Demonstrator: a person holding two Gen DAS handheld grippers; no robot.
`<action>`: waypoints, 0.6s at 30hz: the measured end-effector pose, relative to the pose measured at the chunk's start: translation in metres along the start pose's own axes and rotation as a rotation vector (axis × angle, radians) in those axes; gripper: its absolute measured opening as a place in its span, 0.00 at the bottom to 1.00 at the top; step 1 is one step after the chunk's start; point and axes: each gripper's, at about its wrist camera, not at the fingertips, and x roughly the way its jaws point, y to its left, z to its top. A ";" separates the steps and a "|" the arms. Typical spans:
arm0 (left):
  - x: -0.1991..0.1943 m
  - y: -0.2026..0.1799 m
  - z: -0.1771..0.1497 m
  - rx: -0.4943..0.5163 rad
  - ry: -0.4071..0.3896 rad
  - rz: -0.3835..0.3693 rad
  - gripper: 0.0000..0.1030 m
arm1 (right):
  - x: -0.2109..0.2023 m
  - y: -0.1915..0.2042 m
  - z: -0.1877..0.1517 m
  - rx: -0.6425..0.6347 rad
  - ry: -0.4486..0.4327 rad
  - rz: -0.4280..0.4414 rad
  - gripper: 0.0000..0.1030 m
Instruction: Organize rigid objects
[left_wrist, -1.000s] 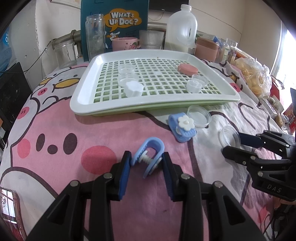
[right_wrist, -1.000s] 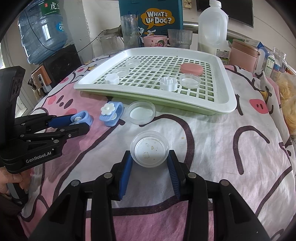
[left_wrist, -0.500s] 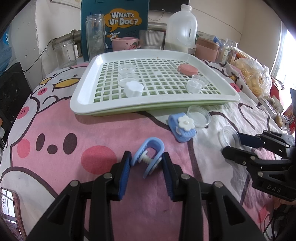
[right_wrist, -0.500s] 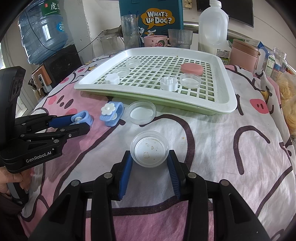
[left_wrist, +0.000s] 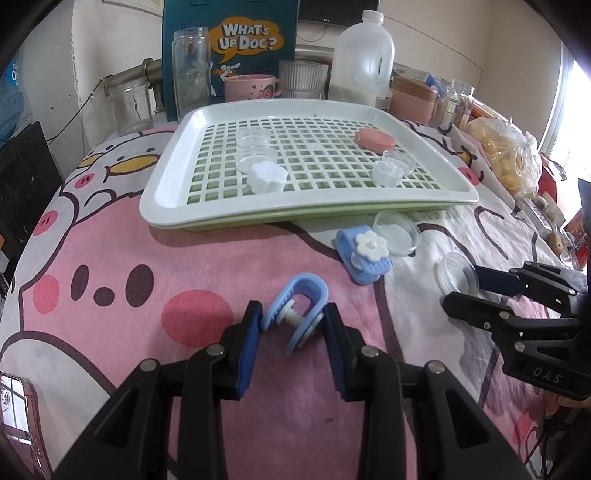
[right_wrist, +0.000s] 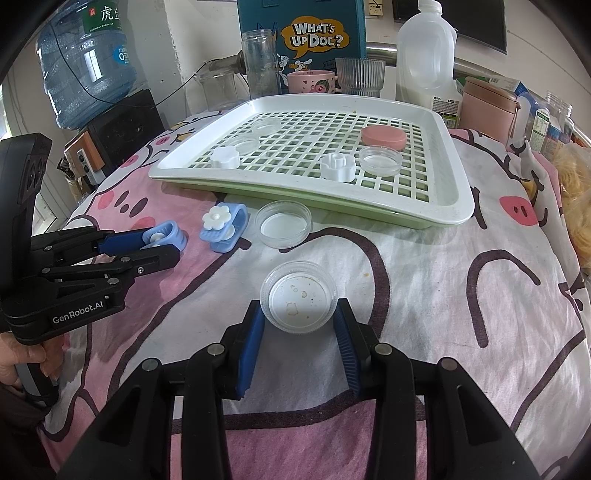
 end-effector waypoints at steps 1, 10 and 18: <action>0.000 0.000 0.000 0.000 0.000 0.000 0.32 | 0.000 0.000 0.000 0.001 0.000 0.002 0.38; 0.000 0.000 0.000 0.005 0.003 0.000 0.31 | -0.001 -0.006 0.000 0.032 -0.010 0.044 0.37; -0.047 0.004 0.042 0.005 -0.097 -0.035 0.31 | -0.039 -0.025 0.015 0.059 -0.099 0.084 0.37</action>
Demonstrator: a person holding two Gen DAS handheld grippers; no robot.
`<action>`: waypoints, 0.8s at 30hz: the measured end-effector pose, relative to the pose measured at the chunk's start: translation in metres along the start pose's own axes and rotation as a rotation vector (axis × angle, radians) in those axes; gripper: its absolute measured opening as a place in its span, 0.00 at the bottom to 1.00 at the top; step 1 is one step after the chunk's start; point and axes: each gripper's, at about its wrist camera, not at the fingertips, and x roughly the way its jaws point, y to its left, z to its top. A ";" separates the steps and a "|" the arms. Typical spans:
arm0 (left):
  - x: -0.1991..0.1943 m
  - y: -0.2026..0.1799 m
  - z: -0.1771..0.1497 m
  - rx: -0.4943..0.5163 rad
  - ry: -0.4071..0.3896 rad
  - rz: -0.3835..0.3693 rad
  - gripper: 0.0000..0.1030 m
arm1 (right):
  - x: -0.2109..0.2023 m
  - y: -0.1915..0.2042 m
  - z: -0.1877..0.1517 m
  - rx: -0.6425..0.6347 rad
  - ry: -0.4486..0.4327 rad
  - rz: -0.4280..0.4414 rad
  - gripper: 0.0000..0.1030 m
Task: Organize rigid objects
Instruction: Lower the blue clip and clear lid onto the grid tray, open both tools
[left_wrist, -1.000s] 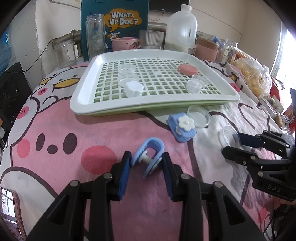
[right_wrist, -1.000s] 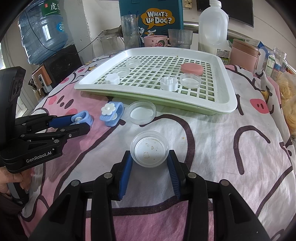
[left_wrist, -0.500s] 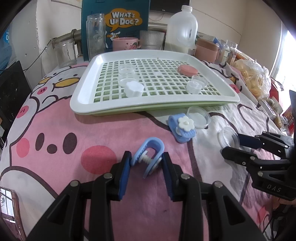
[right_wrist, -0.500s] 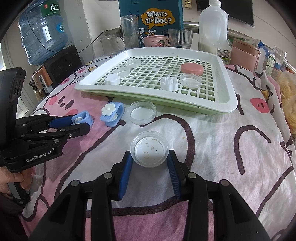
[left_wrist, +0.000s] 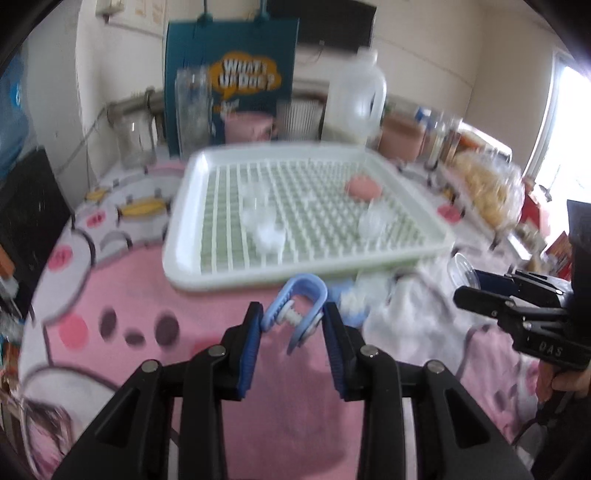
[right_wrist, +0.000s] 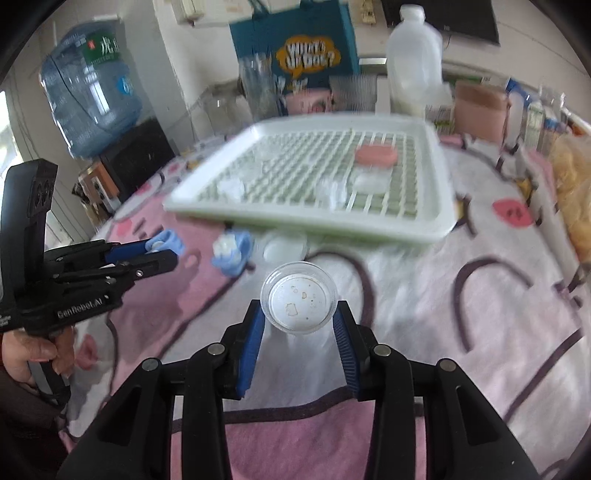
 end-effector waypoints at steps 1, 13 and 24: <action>-0.004 0.000 0.010 0.008 -0.016 0.002 0.31 | -0.007 -0.003 0.008 0.001 -0.019 -0.001 0.37; 0.048 0.011 0.126 -0.028 -0.008 -0.077 0.31 | -0.011 -0.044 0.133 -0.032 -0.097 -0.041 0.37; 0.170 0.027 0.152 -0.056 0.144 0.036 0.31 | 0.128 -0.071 0.181 -0.031 0.136 -0.149 0.37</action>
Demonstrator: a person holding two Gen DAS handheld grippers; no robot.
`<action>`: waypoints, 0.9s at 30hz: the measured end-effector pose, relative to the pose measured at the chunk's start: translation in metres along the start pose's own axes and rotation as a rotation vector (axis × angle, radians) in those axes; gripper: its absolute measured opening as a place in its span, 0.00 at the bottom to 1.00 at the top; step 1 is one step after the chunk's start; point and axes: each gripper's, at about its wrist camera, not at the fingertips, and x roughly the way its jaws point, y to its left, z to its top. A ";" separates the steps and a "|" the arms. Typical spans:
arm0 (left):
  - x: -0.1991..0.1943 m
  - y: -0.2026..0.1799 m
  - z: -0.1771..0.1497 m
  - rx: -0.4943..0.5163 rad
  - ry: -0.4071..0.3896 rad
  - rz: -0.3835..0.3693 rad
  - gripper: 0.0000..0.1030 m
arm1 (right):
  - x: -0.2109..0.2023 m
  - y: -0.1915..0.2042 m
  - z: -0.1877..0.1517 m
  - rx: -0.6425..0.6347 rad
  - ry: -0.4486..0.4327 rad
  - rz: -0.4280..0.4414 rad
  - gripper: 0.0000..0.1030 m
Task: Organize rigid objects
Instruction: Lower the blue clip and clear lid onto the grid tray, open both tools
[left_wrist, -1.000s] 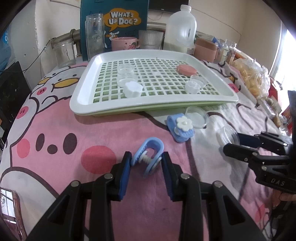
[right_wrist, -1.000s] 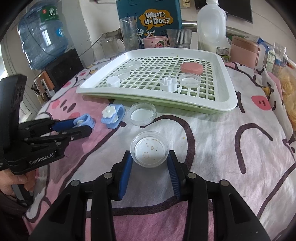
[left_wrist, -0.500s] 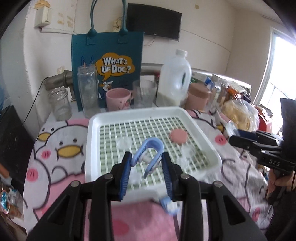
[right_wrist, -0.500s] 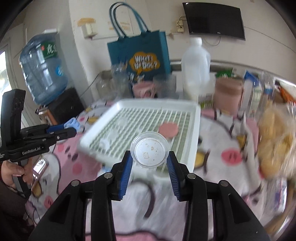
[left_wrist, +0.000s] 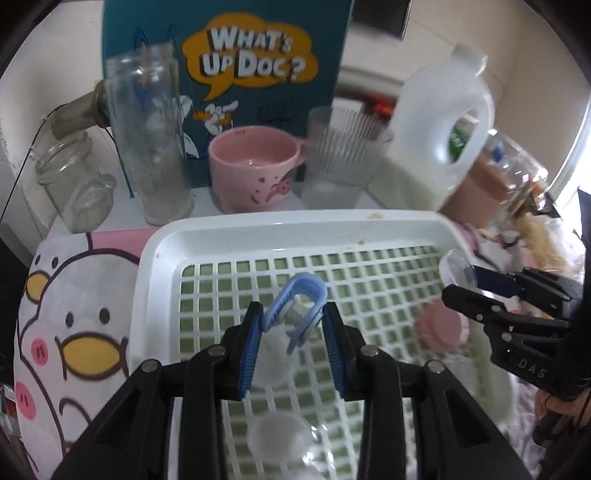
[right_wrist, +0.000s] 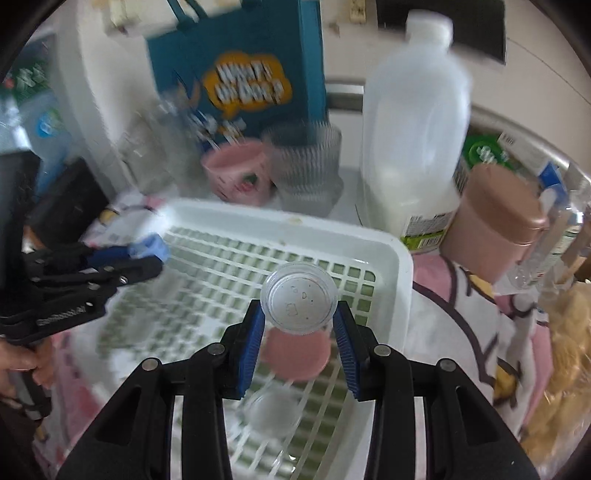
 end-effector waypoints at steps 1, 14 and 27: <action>0.003 0.000 0.002 0.006 -0.007 0.018 0.31 | 0.009 -0.002 0.003 0.004 0.014 -0.007 0.37; 0.013 0.022 0.004 -0.098 -0.020 -0.036 0.83 | 0.033 -0.013 0.008 0.068 0.023 -0.023 0.49; -0.195 -0.003 -0.051 -0.043 -0.453 -0.049 0.83 | -0.197 0.021 -0.058 0.052 -0.519 0.114 0.89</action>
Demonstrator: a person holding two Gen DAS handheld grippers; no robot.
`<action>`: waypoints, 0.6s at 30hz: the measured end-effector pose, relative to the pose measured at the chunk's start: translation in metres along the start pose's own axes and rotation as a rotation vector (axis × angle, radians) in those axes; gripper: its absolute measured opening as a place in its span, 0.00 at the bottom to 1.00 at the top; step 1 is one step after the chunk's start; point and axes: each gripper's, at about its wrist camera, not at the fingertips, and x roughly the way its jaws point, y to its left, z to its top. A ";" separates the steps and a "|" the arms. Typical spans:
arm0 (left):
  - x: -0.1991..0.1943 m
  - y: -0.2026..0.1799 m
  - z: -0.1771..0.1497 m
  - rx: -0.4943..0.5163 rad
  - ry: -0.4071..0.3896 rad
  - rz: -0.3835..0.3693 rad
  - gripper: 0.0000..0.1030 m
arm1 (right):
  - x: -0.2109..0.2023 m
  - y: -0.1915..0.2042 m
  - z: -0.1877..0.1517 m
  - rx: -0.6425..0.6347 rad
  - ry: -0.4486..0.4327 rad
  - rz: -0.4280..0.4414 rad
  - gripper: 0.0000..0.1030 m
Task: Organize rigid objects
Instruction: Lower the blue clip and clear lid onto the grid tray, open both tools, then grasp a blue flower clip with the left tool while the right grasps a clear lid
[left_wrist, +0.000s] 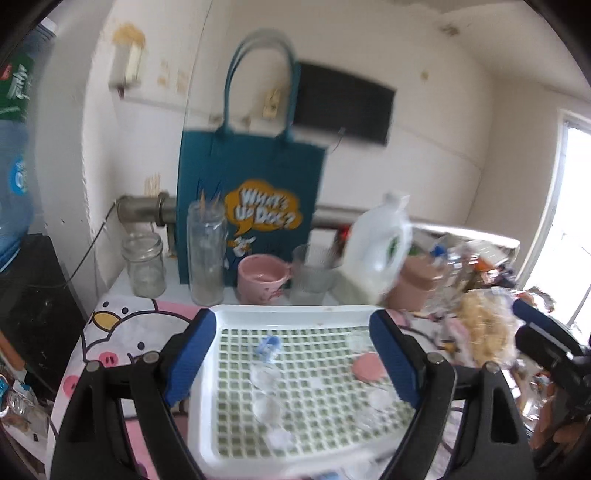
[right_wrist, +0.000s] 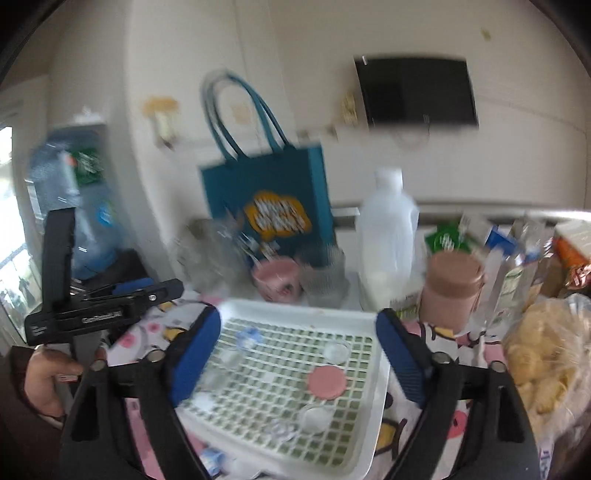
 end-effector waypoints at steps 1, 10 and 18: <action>-0.012 -0.006 -0.007 0.020 -0.004 -0.011 0.84 | -0.013 0.006 -0.003 -0.010 -0.015 0.014 0.92; -0.039 -0.035 -0.090 0.115 0.063 0.011 0.83 | -0.065 0.024 -0.065 0.012 0.015 0.007 0.92; 0.010 -0.036 -0.151 0.077 0.316 0.000 0.80 | -0.012 0.014 -0.131 0.011 0.270 -0.106 0.92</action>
